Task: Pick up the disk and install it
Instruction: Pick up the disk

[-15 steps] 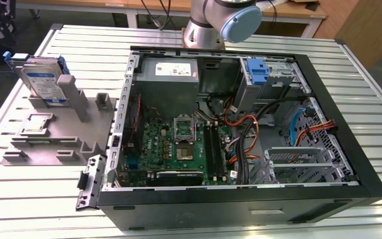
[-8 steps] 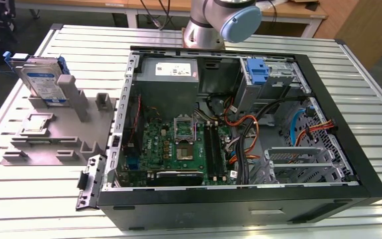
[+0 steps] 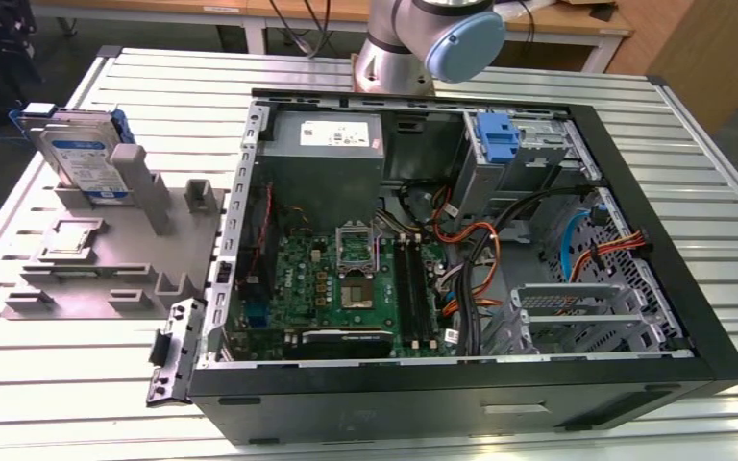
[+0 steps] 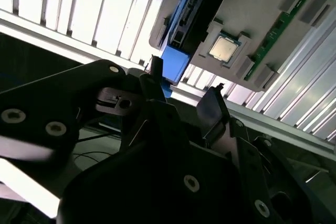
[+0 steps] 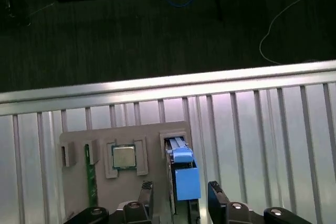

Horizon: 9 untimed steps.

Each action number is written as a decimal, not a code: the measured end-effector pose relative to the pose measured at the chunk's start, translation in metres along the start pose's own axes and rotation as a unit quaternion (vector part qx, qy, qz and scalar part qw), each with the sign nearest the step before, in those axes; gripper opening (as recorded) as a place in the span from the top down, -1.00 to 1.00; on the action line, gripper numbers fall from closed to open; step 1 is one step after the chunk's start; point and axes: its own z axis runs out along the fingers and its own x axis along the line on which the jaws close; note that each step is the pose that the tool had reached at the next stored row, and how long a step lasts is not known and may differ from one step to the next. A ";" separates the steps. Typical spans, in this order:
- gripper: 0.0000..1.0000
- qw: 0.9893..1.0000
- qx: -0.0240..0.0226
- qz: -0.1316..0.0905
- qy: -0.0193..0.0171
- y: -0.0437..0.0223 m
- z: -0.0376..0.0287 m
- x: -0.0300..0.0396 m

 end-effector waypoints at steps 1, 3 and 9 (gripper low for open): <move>-0.07 1.000 0.000 -0.006 0.000 0.0000 0.0013 0.0000; -0.07 1.000 0.001 -0.017 0.000 -0.0001 0.0041 0.0001; -0.07 1.000 0.001 -0.025 0.000 -0.0007 0.0148 -0.0013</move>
